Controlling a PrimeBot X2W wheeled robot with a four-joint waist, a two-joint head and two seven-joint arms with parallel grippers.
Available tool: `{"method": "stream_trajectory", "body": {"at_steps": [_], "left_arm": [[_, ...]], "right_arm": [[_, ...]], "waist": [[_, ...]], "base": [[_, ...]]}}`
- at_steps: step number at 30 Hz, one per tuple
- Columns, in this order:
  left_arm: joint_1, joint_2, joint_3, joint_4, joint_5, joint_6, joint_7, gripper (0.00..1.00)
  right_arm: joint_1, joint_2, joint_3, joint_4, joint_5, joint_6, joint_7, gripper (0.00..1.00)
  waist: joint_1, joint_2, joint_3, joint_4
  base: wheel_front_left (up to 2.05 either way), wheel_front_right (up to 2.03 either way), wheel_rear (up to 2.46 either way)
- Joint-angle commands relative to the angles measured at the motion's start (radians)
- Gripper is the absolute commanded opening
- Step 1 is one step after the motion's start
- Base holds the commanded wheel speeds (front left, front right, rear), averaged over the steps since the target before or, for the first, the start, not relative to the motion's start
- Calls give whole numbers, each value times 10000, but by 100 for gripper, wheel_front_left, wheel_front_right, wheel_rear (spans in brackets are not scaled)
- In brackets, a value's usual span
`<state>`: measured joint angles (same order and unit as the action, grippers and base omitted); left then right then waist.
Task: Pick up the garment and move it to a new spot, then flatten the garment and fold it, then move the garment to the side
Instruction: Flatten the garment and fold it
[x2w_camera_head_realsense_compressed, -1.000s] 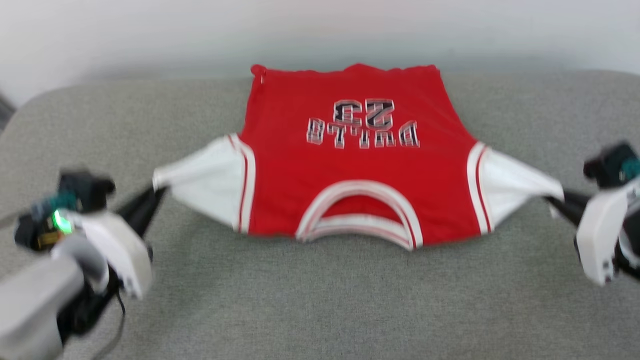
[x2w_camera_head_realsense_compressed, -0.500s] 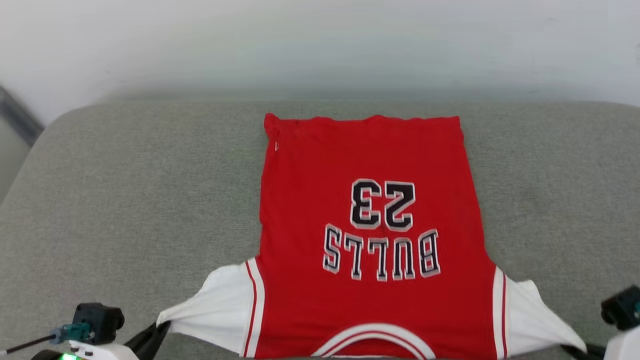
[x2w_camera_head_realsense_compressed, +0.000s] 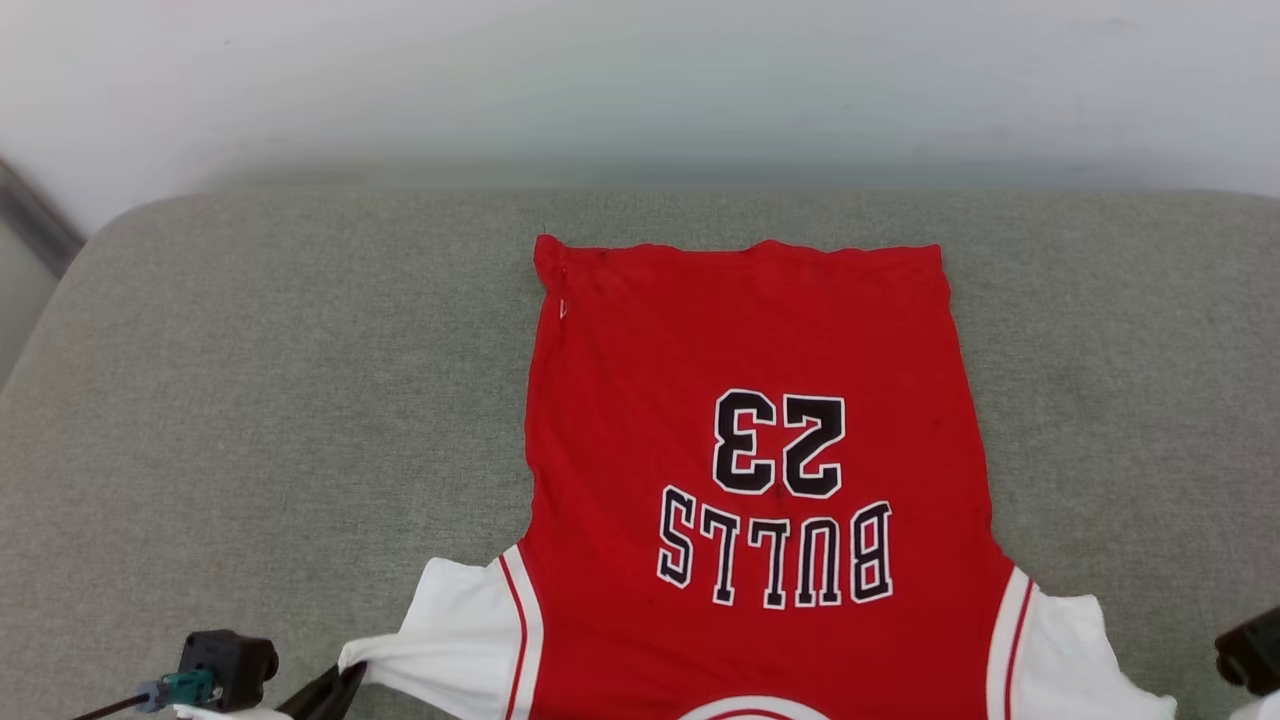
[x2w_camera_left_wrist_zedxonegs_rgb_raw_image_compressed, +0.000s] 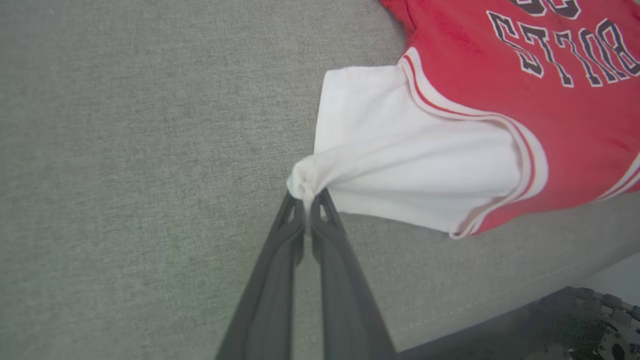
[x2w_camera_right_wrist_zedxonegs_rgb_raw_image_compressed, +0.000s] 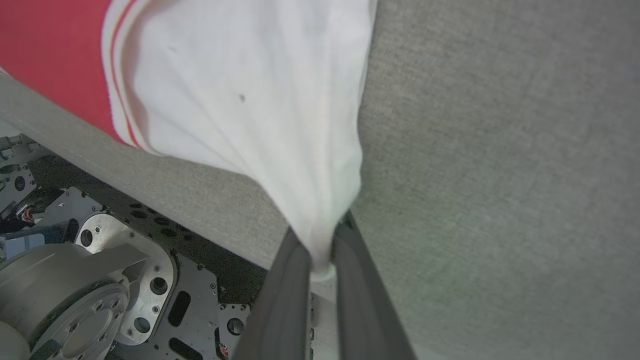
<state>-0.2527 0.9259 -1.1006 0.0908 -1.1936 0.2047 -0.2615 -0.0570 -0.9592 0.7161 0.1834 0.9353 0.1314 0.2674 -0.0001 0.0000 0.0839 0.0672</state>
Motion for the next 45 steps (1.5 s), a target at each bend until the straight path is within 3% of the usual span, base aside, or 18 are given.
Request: {"method": "stream_trajectory", "body": {"at_steps": [1, 11, 17, 22, 23, 24, 31, 37, 45], "left_arm": [[-129, -113, 185, 25, 201, 29, -50, 0], [-493, -788, 1348, -493, 1009, 32, -51, 0], [-695, -889, 2001, -1033, 1697, 231, -49, 0], [-902, -1113, 2279, -1415, 2319, 255, -48, 0], [-1005, -1226, 2401, -1528, 2538, 259, -48, 0], [-1005, -1226, 2401, -1528, 2538, 259, -48, 0], [-1322, -1700, 2681, -1747, 3189, 100, -40, 0], [-1525, -2138, 2887, -1760, 3629, -24, -40, 0], [-1766, -2607, 3134, -1657, 4077, -230, -39, 0]], "right_arm": [[122, 94, -443, -167, -193, -13, 210, 100], [-1107, 66, -4008, -2065, -960, -11, 1336, 100], [-3302, 600, -5374, -2630, -1557, -11, 2654, 100], [-5882, 1111, -5265, -2192, -2023, -10, 4259, 100], [-7039, 1256, -4938, -1839, -2242, -11, 5124, 100], [-7039, 1256, -4938, -1839, -2242, -11, 5124, 100], [-10257, 2000, -3759, 85, -2897, -11, 8695, 100], [-11581, 2967, -3963, 1608, -3710, -10, 10595, 100], [-11524, 3967, -5140, 2717, -4916, -10, 11481, 100]], "waist": [[1, 0, 105, -7], [1, 0, 873, 190], [1, 0, 1802, 518], [1, 0, 2763, 968], [1, 0, 3145, 1144], [1, 0, 3145, 1144], [1, 0, 4242, 1732], [1, 0, 4944, 2071], [1, 0, 5650, 2451]], "base": [[0, 0, 0], [0, 0, 0], [0, 0, 0], [0, 0, 0], [0, 0, 0], [0, 0, 0], [0, 0, 0], [0, 0, 0], [0, 0, 0]]}}
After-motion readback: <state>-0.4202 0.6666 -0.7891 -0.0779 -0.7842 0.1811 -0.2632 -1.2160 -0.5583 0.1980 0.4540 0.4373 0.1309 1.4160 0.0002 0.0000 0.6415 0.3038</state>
